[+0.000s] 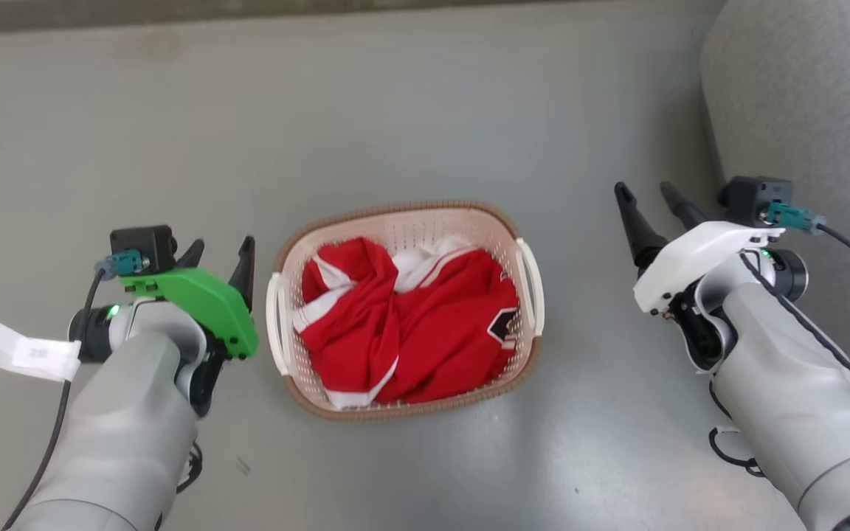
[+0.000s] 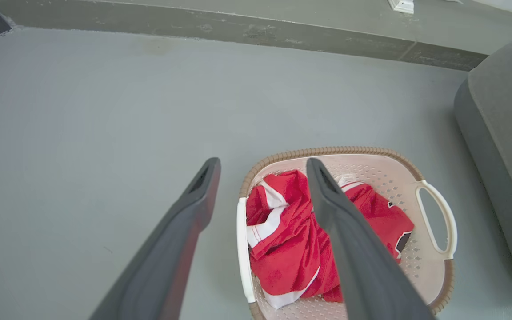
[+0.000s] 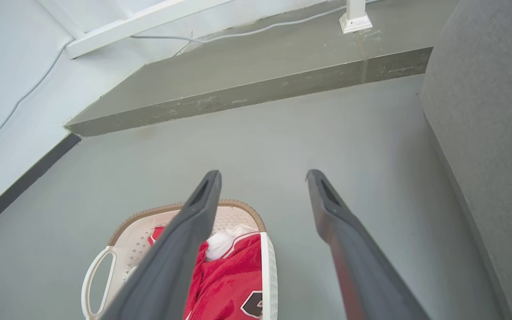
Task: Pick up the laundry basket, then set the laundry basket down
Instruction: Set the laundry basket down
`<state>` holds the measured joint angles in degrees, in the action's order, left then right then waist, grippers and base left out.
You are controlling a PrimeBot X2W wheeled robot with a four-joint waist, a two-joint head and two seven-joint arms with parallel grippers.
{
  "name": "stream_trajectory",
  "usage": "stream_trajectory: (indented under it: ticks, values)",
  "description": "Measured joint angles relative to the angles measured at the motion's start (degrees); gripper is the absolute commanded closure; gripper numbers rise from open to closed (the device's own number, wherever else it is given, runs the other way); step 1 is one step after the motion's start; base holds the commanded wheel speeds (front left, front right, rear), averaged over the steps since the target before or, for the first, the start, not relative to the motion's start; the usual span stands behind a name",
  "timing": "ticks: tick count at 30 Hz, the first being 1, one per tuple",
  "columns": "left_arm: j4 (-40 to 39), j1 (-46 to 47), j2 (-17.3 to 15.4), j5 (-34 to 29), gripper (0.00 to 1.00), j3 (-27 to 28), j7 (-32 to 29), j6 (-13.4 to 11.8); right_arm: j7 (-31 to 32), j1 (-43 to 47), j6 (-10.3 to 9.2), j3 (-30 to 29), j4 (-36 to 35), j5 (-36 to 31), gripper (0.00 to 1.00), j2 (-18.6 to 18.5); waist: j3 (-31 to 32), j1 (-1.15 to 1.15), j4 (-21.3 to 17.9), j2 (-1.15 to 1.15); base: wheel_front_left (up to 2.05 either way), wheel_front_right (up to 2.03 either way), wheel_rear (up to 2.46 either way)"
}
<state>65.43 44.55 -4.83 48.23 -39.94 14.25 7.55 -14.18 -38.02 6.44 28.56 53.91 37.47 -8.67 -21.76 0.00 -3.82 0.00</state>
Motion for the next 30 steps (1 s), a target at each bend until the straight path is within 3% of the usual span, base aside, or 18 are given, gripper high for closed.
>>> stream_trajectory:
  ticks: [12, 30]
  values:
    - [-14.0, -0.6, -3.3, -4.0, 0.00, 6.5, 0.0, -3.6, 0.0, 3.0, -3.07, -4.7, -10.2, -3.9, 0.00, -2.1, 6.5, 0.00, -0.2, 0.00, 0.00, 0.00, 0.00]
    - [-31.3, -10.6, -5.1, -11.3, 0.00, 13.2, 0.0, -9.4, -0.2, 9.6, -7.05, -9.7, -24.9, -11.0, 0.00, -3.2, 11.5, 0.00, -0.2, 0.00, 0.00, 0.00, 0.00]
